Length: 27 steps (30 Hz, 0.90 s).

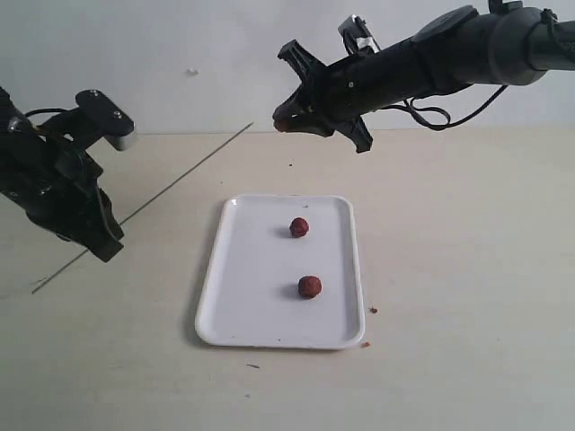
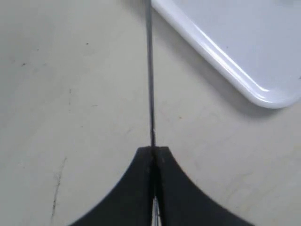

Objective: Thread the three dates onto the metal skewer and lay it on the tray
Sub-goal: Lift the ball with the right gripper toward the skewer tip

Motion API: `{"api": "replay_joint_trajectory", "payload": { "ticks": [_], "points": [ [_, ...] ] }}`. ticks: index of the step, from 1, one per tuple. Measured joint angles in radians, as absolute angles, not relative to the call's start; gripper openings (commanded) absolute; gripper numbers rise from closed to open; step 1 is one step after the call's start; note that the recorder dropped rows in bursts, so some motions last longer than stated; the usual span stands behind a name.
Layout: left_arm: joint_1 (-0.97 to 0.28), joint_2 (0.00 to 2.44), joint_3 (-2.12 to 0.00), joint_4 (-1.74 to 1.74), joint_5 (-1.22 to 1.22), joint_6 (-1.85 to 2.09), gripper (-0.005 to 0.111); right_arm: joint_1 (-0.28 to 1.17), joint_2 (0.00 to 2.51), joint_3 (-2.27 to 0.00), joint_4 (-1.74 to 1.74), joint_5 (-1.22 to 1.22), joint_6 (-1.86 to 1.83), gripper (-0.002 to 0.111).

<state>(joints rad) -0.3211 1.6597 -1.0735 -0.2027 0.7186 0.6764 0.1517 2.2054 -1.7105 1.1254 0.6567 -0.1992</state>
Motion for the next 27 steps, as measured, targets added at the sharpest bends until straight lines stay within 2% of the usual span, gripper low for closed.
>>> {"api": "replay_joint_trajectory", "payload": {
  "ticks": [8, 27],
  "points": [
    [-0.321, 1.749, -1.073, -0.247, 0.638, 0.753, 0.000, 0.152, 2.205, -1.711, 1.130, 0.674, -0.211, 0.023],
    [-0.321, 1.760, -1.073, -0.370, 0.577, 0.879, 0.000, 0.152, 2.205, -1.711, 1.171, 0.710, -0.253, 0.023]
  ]
}}
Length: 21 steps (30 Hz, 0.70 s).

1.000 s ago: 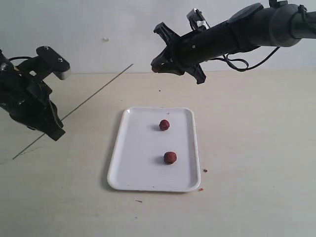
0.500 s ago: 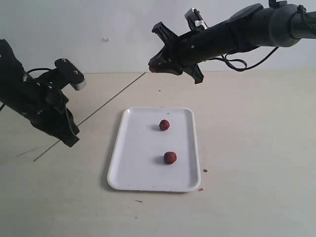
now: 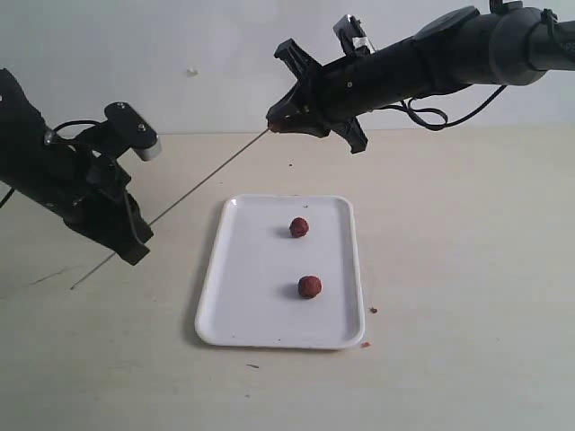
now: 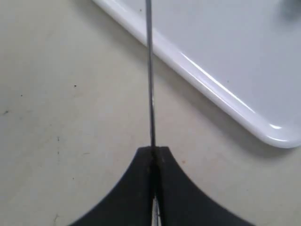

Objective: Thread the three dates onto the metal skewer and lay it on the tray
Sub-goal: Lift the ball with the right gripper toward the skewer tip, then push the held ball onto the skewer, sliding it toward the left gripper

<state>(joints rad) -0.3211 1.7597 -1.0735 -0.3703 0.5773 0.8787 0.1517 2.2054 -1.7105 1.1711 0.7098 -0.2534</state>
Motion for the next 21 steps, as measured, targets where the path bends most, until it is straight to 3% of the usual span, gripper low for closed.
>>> {"api": "replay_joint_trajectory", "payload": {
  "ticks": [21],
  "points": [
    [-0.321, 1.760, -1.073, -0.371, 0.599, 0.796, 0.000, 0.152, 2.205, -1.711, 1.173, 0.710, -0.279, 0.023]
  ]
}}
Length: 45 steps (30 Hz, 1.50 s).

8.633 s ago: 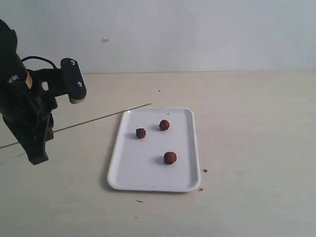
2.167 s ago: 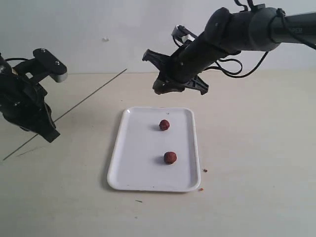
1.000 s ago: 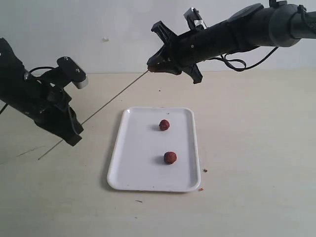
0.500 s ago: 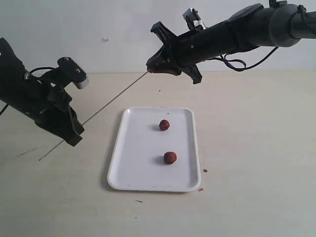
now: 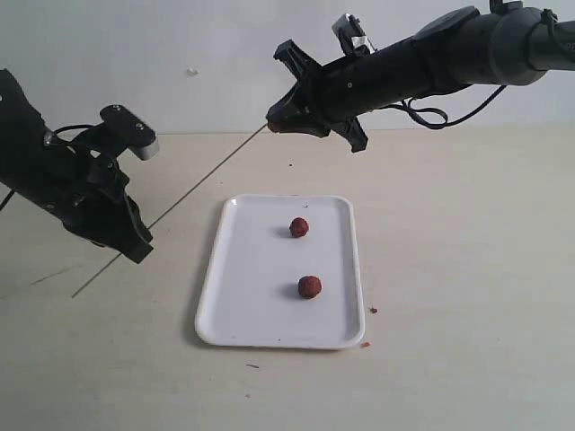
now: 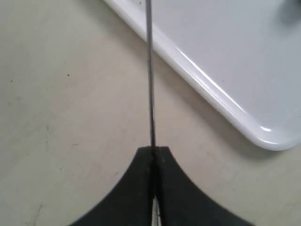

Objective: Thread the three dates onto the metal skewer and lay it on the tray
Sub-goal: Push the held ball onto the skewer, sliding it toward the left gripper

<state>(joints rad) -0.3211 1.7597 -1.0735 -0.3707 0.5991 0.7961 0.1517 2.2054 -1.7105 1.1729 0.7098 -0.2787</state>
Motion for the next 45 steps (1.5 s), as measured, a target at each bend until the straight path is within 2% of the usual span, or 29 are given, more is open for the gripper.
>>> {"api": "replay_joint_trajectory", "payload": {
  "ticks": [29, 45],
  "points": [
    [-0.321, 1.760, -1.073, -0.371, 0.596, 0.790, 0.000, 0.152, 2.171, -1.714, 1.160, 0.710, -0.350, 0.023],
    [-0.321, 1.760, -1.073, -0.371, 0.594, 0.790, 0.000, 0.202, 2.171, -1.714, 1.143, 0.647, -0.354, 0.023]
  ]
}}
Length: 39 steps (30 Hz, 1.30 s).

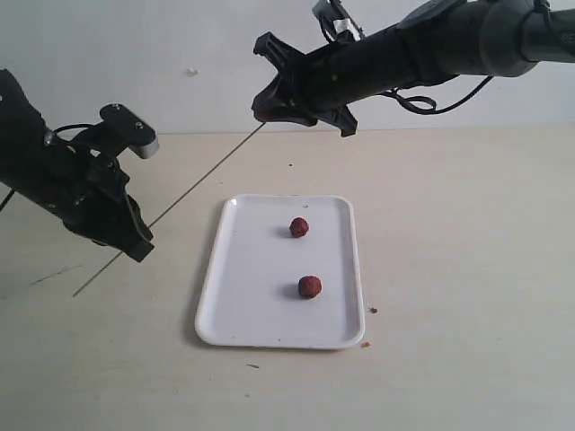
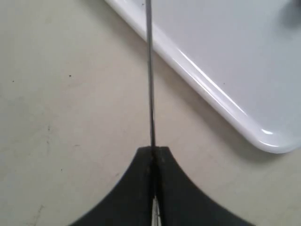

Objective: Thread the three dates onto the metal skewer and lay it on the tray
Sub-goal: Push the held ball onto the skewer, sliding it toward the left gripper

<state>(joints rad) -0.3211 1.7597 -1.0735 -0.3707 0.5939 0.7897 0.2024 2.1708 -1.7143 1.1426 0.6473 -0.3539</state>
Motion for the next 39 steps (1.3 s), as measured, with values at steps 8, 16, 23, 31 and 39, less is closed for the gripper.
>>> {"api": "replay_joint_trajectory", "payload": {
  "ticks": [8, 16, 23, 31, 39],
  "points": [
    [-0.321, 1.760, -1.073, -0.371, 0.592, 0.790, 0.000, 0.199, 2.171, -1.714, 1.124, 0.600, -0.354, 0.023],
    [-0.321, 1.760, -1.073, -0.371, 0.590, 0.790, 0.000, 0.183, 2.171, -1.714, 1.105, 0.592, -0.354, 0.023],
    [-0.321, 1.760, -1.073, -0.371, 0.578, 0.790, 0.000, 0.189, 2.171, -1.714, 1.101, 0.609, -0.354, 0.023],
    [-0.321, 1.760, -1.073, -0.371, 0.562, 0.790, 0.000, 0.212, 2.171, -1.714, 1.101, 0.621, -0.354, 0.023],
    [-0.321, 1.760, -1.073, -0.490, 0.527, 0.788, 0.000, 0.254, 2.171, -1.714, 1.122, 0.609, -0.354, 0.023]
  ]
}}
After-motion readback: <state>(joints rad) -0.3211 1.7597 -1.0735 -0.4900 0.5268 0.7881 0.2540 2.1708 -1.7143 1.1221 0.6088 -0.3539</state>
